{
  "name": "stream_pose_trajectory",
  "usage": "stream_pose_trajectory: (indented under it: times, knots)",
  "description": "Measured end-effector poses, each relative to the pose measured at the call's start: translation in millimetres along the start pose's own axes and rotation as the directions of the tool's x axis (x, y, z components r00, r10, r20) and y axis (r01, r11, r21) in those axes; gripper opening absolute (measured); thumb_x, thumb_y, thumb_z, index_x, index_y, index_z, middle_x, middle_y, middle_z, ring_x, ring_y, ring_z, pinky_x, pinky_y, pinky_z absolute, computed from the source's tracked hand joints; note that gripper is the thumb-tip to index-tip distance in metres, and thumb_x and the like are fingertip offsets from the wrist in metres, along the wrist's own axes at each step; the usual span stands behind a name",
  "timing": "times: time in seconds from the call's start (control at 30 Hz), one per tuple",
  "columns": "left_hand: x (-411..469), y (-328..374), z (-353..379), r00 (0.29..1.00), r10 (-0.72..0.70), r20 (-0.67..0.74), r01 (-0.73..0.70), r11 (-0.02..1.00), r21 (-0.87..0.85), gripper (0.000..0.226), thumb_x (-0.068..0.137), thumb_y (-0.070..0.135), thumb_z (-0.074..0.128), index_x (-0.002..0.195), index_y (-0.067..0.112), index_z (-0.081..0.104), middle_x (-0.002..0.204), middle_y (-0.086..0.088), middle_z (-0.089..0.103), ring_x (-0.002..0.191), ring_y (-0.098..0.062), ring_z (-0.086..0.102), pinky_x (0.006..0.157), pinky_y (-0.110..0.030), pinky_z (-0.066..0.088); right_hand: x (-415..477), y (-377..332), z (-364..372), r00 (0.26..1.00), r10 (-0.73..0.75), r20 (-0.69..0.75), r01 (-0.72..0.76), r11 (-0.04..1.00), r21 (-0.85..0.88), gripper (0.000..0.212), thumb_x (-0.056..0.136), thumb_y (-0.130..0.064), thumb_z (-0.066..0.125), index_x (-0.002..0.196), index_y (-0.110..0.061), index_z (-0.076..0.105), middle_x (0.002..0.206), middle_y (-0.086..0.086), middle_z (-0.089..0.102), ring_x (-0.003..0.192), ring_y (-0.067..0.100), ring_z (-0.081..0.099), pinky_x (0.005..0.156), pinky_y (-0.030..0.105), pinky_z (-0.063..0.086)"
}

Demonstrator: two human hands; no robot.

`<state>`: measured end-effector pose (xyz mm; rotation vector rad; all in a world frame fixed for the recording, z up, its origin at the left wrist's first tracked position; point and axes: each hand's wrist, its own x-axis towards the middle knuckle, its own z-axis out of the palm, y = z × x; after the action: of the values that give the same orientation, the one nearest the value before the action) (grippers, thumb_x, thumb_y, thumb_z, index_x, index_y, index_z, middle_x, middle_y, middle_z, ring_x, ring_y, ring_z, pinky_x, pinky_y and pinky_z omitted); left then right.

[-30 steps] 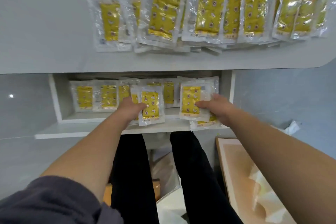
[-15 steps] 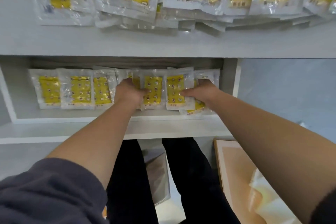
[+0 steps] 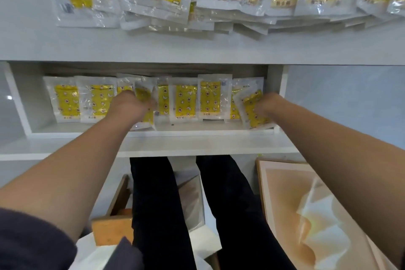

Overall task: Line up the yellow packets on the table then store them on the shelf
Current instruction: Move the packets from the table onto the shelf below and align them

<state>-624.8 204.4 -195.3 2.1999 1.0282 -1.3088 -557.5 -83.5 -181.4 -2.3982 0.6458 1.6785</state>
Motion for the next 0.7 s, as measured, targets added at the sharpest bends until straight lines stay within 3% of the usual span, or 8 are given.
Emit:
stream_pose_trajectory:
  times: [0.1, 0.2, 0.3, 0.43, 0.5, 0.53, 0.63, 0.7]
  knots:
    - [-8, 2, 0, 0.989, 0.143, 0.036, -0.133, 0.971, -0.199, 0.053, 0.088, 0.041, 0.063, 0.124, 0.004, 0.049, 0.109, -0.01, 0.06, 0.101, -0.029, 0.056, 0.083, -0.038, 0.046, 0, 8, 1, 0.996, 0.008, -0.09, 0.005, 0.99, 0.144, 0.007, 0.095, -0.007, 0.046, 0.094, -0.008, 0.053, 0.09, 0.011, 0.051, 0.087, 0.026, 0.049, 0.073, 0.029, 0.039]
    - [-17, 20, 10, 0.949, 0.287, 0.128, -0.23, 0.912, -0.338, 0.062, 0.085, 0.037, 0.067, 0.136, 0.01, 0.043, 0.129, -0.007, 0.056, 0.115, -0.027, 0.054, 0.098, -0.041, 0.045, 0, 4, 7, 0.994, -0.048, -0.103, 0.075, 0.96, 0.271, 0.019, 0.093, -0.003, 0.046, 0.105, -0.012, 0.057, 0.093, 0.009, 0.056, 0.088, 0.027, 0.053, 0.075, 0.032, 0.044]
    - [-17, 44, 37, 0.913, 0.344, 0.219, -0.261, 0.906, -0.334, 0.064, 0.086, 0.028, 0.069, 0.139, 0.007, 0.042, 0.134, -0.009, 0.054, 0.116, -0.026, 0.054, 0.093, -0.033, 0.045, 6, 5, 15, 0.998, -0.043, -0.055, 0.045, 0.998, 0.033, 0.018, 0.093, -0.002, 0.045, 0.105, -0.004, 0.059, 0.083, 0.006, 0.053, 0.09, 0.028, 0.056, 0.074, 0.032, 0.046]
    - [-5, 66, 63, 0.962, 0.253, 0.099, -0.254, 0.967, 0.003, 0.047, 0.083, 0.04, 0.069, 0.117, 0.01, 0.053, 0.119, -0.011, 0.06, 0.1, -0.028, 0.058, 0.07, -0.03, 0.043, 5, 4, 16, 0.994, -0.062, -0.092, 0.011, 0.88, -0.474, 0.021, 0.092, -0.004, 0.048, 0.11, -0.002, 0.06, 0.102, 0.013, 0.06, 0.098, 0.027, 0.06, 0.074, 0.033, 0.046]
    - [-7, 70, 60, 0.987, 0.158, -0.019, -0.148, 0.956, 0.252, 0.063, 0.08, 0.051, 0.068, 0.125, 0.013, 0.045, 0.124, -0.011, 0.057, 0.107, -0.029, 0.058, 0.073, -0.034, 0.046, 0, -5, 9, 0.984, -0.124, -0.131, 0.01, 0.763, -0.647, 0.022, 0.091, -0.007, 0.051, 0.11, -0.009, 0.06, 0.104, 0.009, 0.061, 0.098, 0.025, 0.06, 0.073, 0.031, 0.045]
    - [-7, 70, 58, 0.983, 0.162, -0.082, -0.121, 0.921, 0.371, 0.078, 0.078, 0.056, 0.068, 0.135, 0.012, 0.037, 0.132, -0.012, 0.051, 0.116, -0.03, 0.053, 0.083, -0.038, 0.046, 0, -11, 5, 0.967, -0.19, -0.169, 0.019, 0.715, -0.698, 0.022, 0.09, -0.008, 0.052, 0.109, -0.012, 0.061, 0.098, 0.005, 0.06, 0.093, 0.023, 0.059, 0.071, 0.03, 0.043]
    - [-6, 69, 55, 0.89, 0.424, -0.168, -0.258, 0.771, 0.582, 0.094, 0.077, 0.057, 0.067, 0.145, 0.01, 0.021, 0.145, -0.015, 0.033, 0.131, -0.033, 0.036, 0.1, -0.045, 0.036, 5, -26, -4, 0.874, -0.439, -0.208, 0.194, 0.708, -0.679, 0.031, 0.089, -0.011, 0.054, 0.12, -0.018, 0.054, 0.093, 0.004, 0.058, 0.087, 0.026, 0.056, 0.071, 0.031, 0.041]
    - [-4, 72, 56, 0.753, 0.646, -0.125, -0.451, 0.644, 0.618, 0.088, 0.08, 0.048, 0.069, 0.146, 0.013, 0.022, 0.146, -0.014, 0.031, 0.133, -0.034, 0.032, 0.102, -0.047, 0.035, 8, -35, -1, 0.834, -0.54, -0.111, 0.366, 0.694, -0.62, 0.053, 0.09, -0.014, 0.057, 0.139, -0.023, 0.038, 0.121, 0.01, 0.057, 0.107, 0.032, 0.056, 0.083, 0.039, 0.046]
